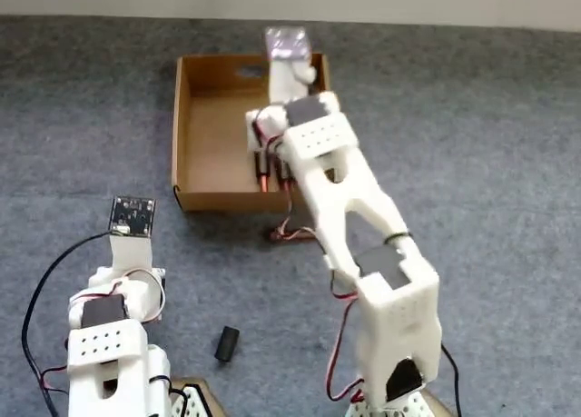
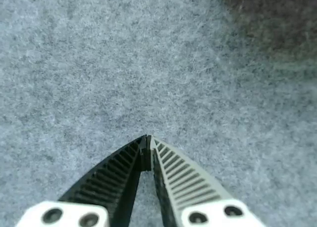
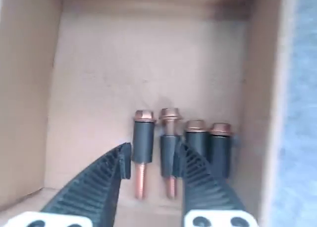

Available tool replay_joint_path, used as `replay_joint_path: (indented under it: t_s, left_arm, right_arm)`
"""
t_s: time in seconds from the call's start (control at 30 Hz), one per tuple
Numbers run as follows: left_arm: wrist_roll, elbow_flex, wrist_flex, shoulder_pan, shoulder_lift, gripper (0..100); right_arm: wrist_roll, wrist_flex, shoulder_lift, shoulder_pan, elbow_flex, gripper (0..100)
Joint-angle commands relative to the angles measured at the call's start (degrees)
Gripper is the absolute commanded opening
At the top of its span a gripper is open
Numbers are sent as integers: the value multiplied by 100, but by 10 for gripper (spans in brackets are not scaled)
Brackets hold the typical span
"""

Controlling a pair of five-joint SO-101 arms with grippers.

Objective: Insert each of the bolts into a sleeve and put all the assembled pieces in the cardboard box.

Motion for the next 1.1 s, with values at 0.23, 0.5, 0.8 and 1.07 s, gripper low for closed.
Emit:
replay_joint_path:
  t_s: [0.23, 0.5, 0.8, 1.07]
  left_arm:
    - [26, -13, -88, 92, -4, 20]
    - [26, -4, -97, 92, -4, 20]
    - [273, -163, -360, -971, -4, 20]
    - [1398, -163, -870, -2062, -4, 20]
  right_arm:
    - [360, 2167, -1525, 119, 365, 130]
    - [730, 1921, -3495, -224, 2695, 130]
    - [1284, -752, -6220, -1727, 7468, 133]
    - [1275, -1789, -6484, -3143, 8875, 134]
